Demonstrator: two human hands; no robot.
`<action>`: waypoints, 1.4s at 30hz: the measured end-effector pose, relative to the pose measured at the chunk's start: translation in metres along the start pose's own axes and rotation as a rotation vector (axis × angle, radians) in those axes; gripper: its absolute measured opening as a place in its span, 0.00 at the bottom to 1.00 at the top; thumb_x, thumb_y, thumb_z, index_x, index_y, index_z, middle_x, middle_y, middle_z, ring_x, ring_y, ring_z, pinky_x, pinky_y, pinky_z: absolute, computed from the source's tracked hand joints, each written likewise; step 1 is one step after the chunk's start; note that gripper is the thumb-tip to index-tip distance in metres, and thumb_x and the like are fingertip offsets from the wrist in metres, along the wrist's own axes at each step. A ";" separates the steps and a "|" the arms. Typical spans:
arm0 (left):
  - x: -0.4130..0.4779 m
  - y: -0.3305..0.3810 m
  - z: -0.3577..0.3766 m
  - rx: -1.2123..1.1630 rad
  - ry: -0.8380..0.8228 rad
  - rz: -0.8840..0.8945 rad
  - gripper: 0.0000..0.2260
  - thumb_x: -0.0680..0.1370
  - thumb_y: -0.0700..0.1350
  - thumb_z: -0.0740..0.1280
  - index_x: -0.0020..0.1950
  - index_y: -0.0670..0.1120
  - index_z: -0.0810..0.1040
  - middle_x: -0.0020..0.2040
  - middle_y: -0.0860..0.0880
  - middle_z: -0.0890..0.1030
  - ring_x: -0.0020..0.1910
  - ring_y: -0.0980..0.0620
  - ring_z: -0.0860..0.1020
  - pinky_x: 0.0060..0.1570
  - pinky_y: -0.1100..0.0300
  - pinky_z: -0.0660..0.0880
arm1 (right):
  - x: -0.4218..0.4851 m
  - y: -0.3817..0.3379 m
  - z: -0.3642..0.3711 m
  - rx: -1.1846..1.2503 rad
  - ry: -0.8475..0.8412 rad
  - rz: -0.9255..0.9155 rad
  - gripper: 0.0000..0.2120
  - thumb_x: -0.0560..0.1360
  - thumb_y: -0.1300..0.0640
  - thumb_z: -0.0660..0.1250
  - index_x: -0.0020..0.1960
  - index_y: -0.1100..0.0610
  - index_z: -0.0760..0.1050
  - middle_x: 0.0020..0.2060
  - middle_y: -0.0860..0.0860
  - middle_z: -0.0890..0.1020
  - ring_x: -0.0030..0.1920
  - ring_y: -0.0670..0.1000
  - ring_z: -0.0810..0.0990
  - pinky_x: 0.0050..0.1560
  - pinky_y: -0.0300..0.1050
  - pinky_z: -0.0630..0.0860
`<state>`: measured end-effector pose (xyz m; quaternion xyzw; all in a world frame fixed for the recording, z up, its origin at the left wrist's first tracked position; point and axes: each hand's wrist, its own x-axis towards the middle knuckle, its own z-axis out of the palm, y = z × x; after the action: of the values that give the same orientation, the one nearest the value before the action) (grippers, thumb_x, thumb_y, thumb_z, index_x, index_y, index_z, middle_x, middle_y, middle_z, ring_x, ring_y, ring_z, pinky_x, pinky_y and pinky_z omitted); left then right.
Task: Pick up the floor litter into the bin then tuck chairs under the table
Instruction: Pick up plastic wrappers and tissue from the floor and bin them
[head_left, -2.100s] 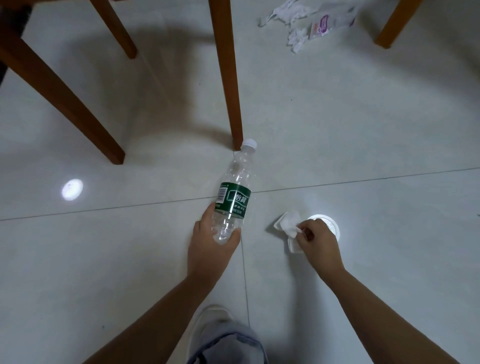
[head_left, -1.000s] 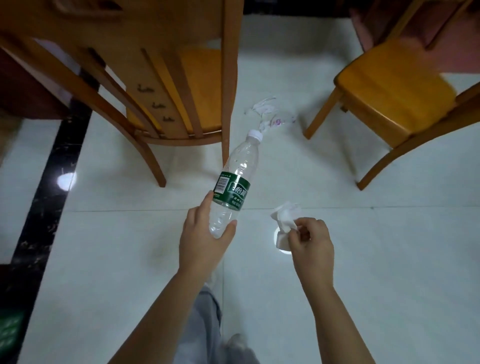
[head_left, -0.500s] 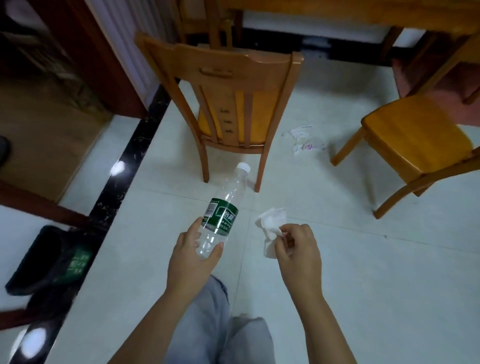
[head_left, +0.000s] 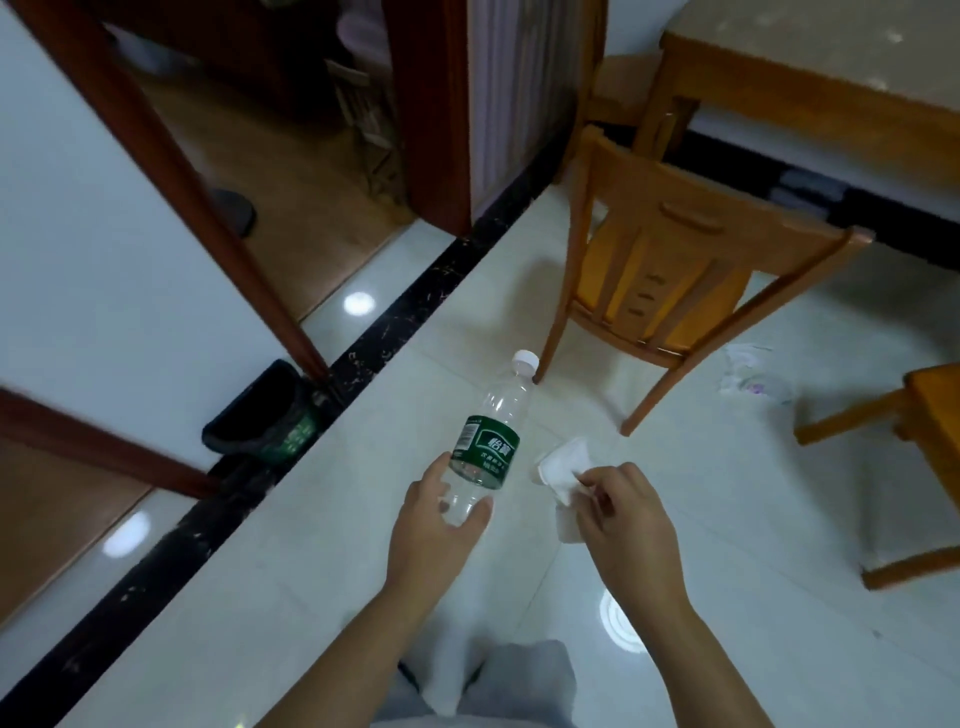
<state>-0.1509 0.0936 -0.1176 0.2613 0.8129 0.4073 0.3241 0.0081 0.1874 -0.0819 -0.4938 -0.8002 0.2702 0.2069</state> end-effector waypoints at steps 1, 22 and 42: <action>0.002 -0.005 -0.016 0.000 0.018 0.012 0.28 0.72 0.51 0.71 0.69 0.56 0.63 0.53 0.53 0.71 0.49 0.56 0.72 0.46 0.63 0.72 | 0.002 -0.014 0.009 -0.010 -0.029 -0.018 0.04 0.70 0.64 0.69 0.45 0.58 0.77 0.38 0.46 0.72 0.37 0.49 0.73 0.31 0.32 0.63; 0.058 -0.194 -0.325 -0.074 0.538 -0.294 0.29 0.70 0.51 0.72 0.68 0.50 0.67 0.57 0.50 0.75 0.48 0.53 0.75 0.47 0.56 0.75 | 0.075 -0.302 0.268 -0.114 -0.481 -0.408 0.04 0.73 0.62 0.66 0.47 0.58 0.76 0.41 0.47 0.73 0.36 0.48 0.73 0.33 0.37 0.68; 0.301 -0.232 -0.373 0.044 0.506 -0.580 0.32 0.70 0.54 0.71 0.71 0.51 0.63 0.60 0.45 0.70 0.54 0.49 0.74 0.53 0.53 0.75 | 0.308 -0.359 0.481 -0.118 -0.723 -0.444 0.04 0.72 0.64 0.65 0.46 0.60 0.75 0.41 0.51 0.72 0.38 0.52 0.73 0.32 0.41 0.65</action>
<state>-0.6602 -0.0061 -0.2339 -0.0813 0.9159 0.3329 0.2092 -0.6544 0.2242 -0.2035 -0.1939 -0.9222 0.3287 -0.0622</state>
